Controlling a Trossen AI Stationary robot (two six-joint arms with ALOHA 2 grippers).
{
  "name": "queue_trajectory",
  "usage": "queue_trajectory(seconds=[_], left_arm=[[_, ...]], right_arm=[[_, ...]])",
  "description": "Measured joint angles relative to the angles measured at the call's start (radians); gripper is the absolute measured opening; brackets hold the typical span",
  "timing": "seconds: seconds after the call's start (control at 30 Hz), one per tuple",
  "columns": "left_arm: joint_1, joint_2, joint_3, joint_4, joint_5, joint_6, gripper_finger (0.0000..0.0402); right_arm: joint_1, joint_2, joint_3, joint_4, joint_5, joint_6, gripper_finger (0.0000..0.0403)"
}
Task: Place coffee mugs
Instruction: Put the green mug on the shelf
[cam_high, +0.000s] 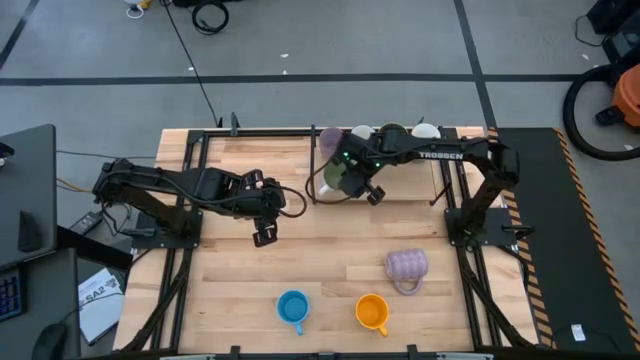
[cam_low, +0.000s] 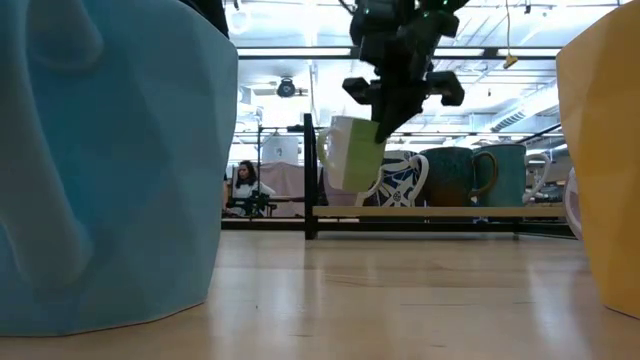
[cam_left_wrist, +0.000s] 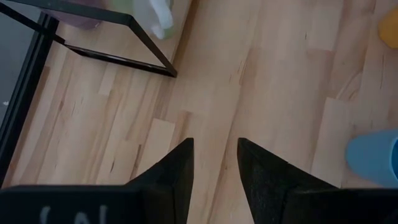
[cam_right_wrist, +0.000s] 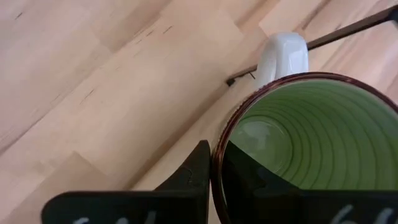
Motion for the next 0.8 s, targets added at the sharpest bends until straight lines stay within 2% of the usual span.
queue_trajectory(seconds=[0.4,0.8], left_arm=[[0.0,0.0,0.0,0.007,0.0,0.0,0.013],[0.0,0.0,0.0,0.011,0.0,0.0,0.013]], right_arm=[[-0.052,0.035,0.0,0.039,0.004,-0.001,0.0031],[-0.052,0.059,0.0,0.033,-0.029,0.002,0.0031]])
